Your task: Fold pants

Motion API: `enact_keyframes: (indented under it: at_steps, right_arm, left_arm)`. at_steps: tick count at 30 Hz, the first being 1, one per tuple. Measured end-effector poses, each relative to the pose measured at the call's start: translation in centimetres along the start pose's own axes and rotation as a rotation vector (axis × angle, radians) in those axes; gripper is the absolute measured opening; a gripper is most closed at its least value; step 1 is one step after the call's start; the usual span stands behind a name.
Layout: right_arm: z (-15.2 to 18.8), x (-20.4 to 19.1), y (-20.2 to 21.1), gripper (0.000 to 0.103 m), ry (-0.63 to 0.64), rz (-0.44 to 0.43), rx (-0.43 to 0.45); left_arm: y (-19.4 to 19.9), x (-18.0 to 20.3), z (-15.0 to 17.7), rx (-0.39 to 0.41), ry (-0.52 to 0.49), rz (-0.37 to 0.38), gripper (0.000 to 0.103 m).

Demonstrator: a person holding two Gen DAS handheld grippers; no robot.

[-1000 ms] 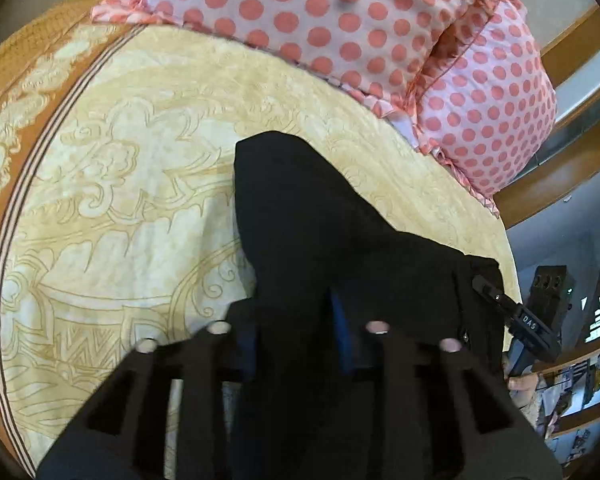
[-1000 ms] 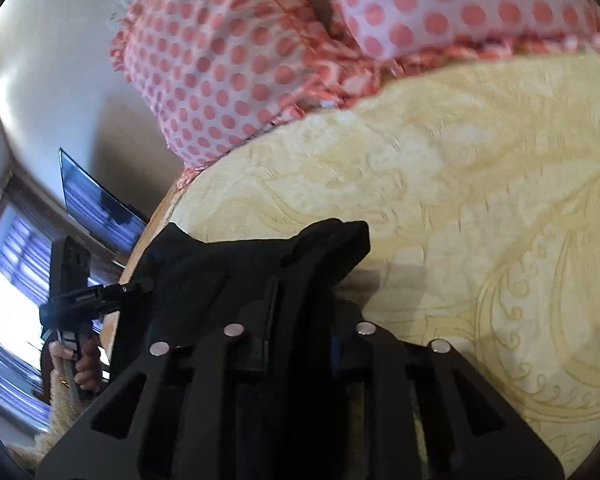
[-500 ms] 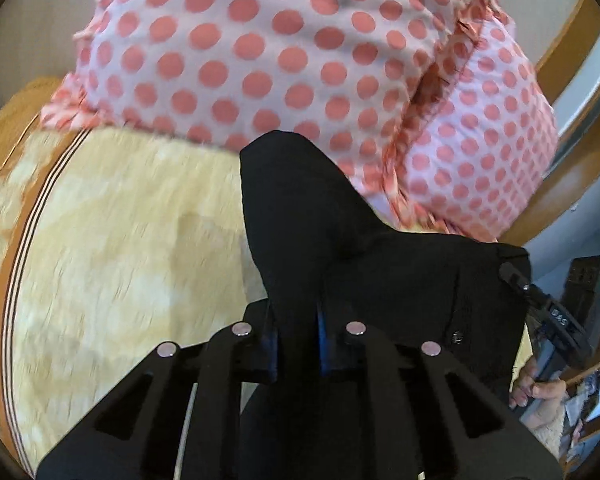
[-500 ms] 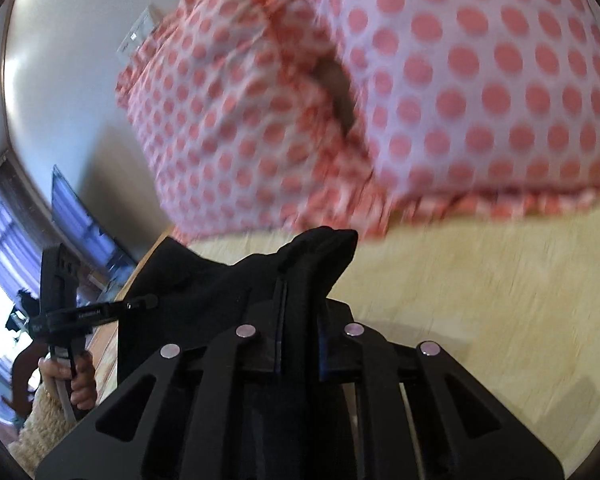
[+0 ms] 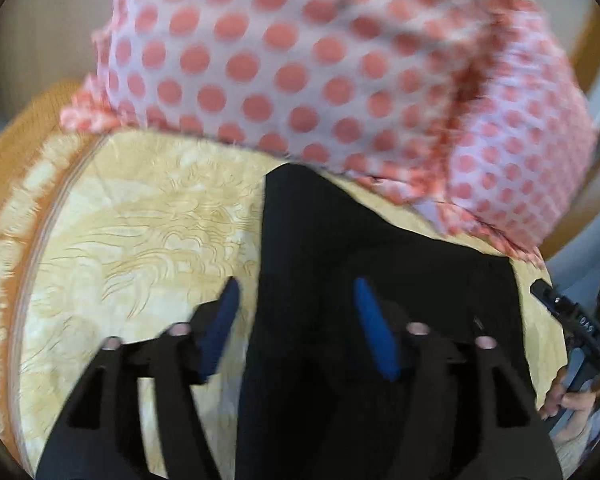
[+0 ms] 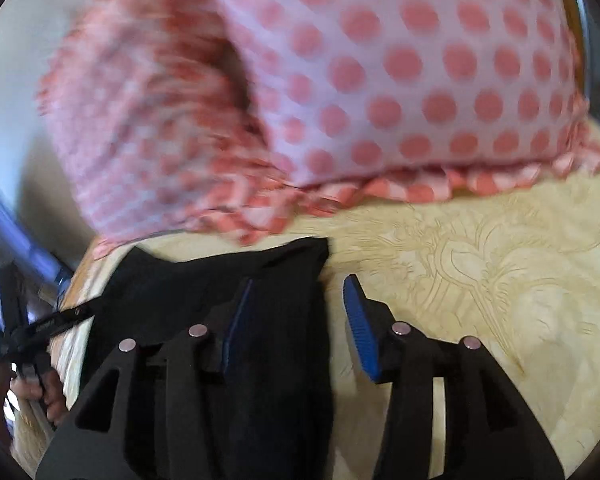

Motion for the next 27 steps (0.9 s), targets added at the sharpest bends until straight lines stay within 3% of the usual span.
enact_keyframes:
  at_steps: [2, 5, 7, 9, 10, 13, 15, 16, 19, 21, 27]
  right_arm:
    - [2.0, -1.4, 1.2, 0.063, 0.041, -0.046, -0.017]
    - [5.9, -3.4, 1.8, 0.063, 0.127, -0.069, -0.068]
    - [8.2, -4.0, 1.1, 0.063, 0.176, -0.024, -0.101]
    - [9.5, -3.4, -0.9, 0.063, 0.166, 0.048, -0.169]
    - [9.8, -3.1, -1.3, 0.064, 0.159, 0.046, -0.159]
    - [9.6, -3.6, -0.1, 0.065, 0.124, 0.072, -0.128]
    - [9.9, -4.0, 1.9, 0.084, 0.093, 0.057, -0.069]
    - [10.4, -4.2, 3.0, 0.100, 0.093, 0.065, -0.026]
    - [13.0, -4.8, 5.1, 0.102, 0.119, 0.171, 0.092]
    - [14.7, -4.9, 5.6, 0.102, 0.124, 0.196, 0.130]
    - [19.0, -5.3, 5.1, 0.102, 0.143, 0.216, 0.152]
  left_arm:
    - [2.2, 1.5, 1.6, 0.031, -0.040, 0.060, 0.076]
    - [4.3, 4.3, 4.8, 0.039, -0.105, 0.134, 0.088]
    - [4.1, 5.6, 6.6, 0.016, -0.142, 0.150, 0.093]
    - [2.1, 6.4, 8.0, -0.057, -0.148, 0.137, 0.093]
    - [1.1, 6.4, 8.4, -0.085, -0.142, 0.131, 0.093]
    - [1.0, 6.9, 8.5, -0.068, -0.158, 0.097, 0.096]
    - [2.7, 7.0, 8.8, -0.026, -0.138, 0.098, 0.096]
    - [3.6, 7.1, 9.1, -0.001, -0.141, 0.090, 0.097]
    - [6.2, 7.5, 11.4, 0.065, -0.191, -0.048, 0.101]
    - [7.5, 7.6, 13.5, 0.089, -0.214, -0.135, 0.101]
    - [9.5, 7.4, 18.1, 0.102, -0.236, -0.256, 0.101]
Point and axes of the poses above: each gripper's, at about its wrist camera, not at the fingertips, and y roughly against the way its jaws point, x to its right, z to its underside, the point moved 1 cm from there along -y, roughly the way its jaws point, and after that the axes turned 13 degrees about -y, right-handed, at the moved point
